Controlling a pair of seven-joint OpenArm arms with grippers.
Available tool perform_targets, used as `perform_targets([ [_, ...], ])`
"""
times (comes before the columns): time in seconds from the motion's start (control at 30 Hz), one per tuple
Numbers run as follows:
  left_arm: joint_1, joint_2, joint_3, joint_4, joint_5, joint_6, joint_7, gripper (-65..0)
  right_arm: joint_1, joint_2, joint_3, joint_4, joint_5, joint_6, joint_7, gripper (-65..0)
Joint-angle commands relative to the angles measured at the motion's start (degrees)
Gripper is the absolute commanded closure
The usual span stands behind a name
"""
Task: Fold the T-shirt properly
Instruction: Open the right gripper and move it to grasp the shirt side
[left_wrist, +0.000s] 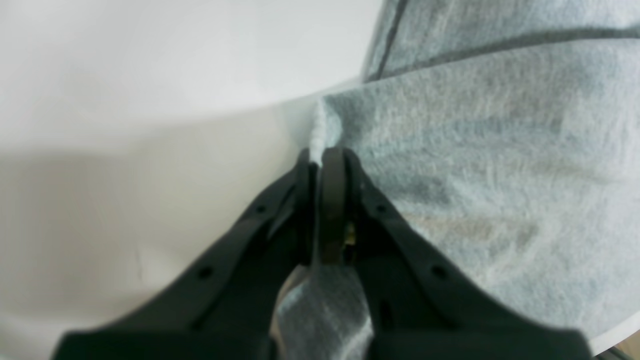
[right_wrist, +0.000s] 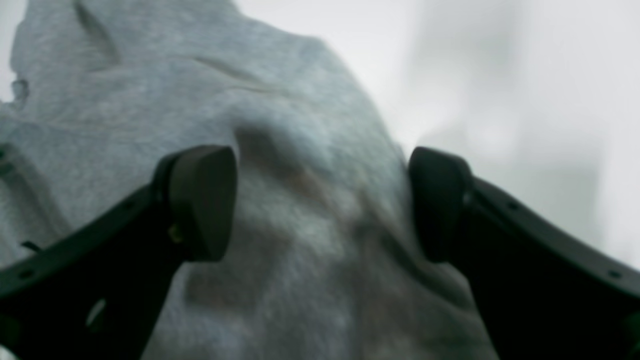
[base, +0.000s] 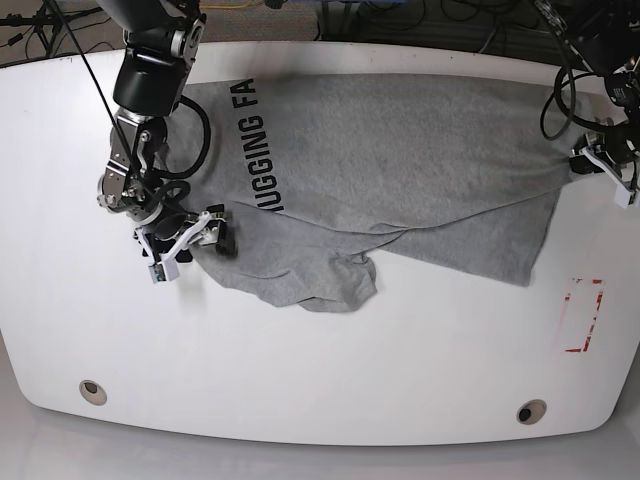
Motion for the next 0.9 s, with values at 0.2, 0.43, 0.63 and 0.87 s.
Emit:
perform_targets([
  [0.2,0.31,-0.28,0.28,-0.13,2.9,0.36,2.62,0.0,0.57,0.43,-2.32,-0.43,-0.41,0.09,-1.67,-45.5],
  [0.43,0.13,-0.37,0.28,-0.13,2.9,0.36,2.62,0.0,0.48,1.22,-2.32,-0.51,-0.41,0.09,-0.7,-22.0],
  [0.63,-0.13,-0.46,0.28,-0.13,2.9,0.36,2.62,0.0,0.22,2.45,-2.32,-0.34,-0.41,0.09,-0.79,-4.4],
  [0.87,-0.57,-0.28,0.36,2.33,2.99,0.36,2.62,0.0,-3.21,3.51,-2.32,4.85,-0.32,0.09,-1.85,0.0],
])
